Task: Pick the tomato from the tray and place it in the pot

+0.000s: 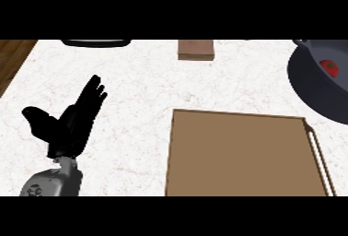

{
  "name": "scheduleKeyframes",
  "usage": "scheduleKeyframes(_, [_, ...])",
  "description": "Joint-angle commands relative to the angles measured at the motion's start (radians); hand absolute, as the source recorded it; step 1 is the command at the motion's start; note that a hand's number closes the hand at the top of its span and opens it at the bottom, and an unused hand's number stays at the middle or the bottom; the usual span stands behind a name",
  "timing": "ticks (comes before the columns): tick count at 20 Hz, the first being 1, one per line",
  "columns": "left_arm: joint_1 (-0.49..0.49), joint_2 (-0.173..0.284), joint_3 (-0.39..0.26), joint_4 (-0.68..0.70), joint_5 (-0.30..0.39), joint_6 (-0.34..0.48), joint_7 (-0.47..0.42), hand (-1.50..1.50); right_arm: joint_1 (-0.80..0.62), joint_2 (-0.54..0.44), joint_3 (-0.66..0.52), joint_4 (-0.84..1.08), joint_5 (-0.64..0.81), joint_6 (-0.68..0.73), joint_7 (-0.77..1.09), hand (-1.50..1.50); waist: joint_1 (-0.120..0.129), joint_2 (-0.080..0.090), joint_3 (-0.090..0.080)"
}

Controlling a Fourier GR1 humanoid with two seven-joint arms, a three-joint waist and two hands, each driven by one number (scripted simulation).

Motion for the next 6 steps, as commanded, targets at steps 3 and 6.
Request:
scheduleKeyframes(3, [0.027,-0.003,0.006,0.007,-0.003,0.000,-0.029,0.00,0.029,-0.017,-0.101,-0.034,-0.079,-0.208,-0.141,-1.50,-0.009,-0.003,-0.001])
scheduleKeyframes(6, [-0.001,-0.018,-0.019,-0.009,-0.021,0.020,0.015,0.00,0.021,-0.079,-0.136,-0.002,-0.099,-0.247,-0.147,-1.50,-0.008,-0.003,0.000])
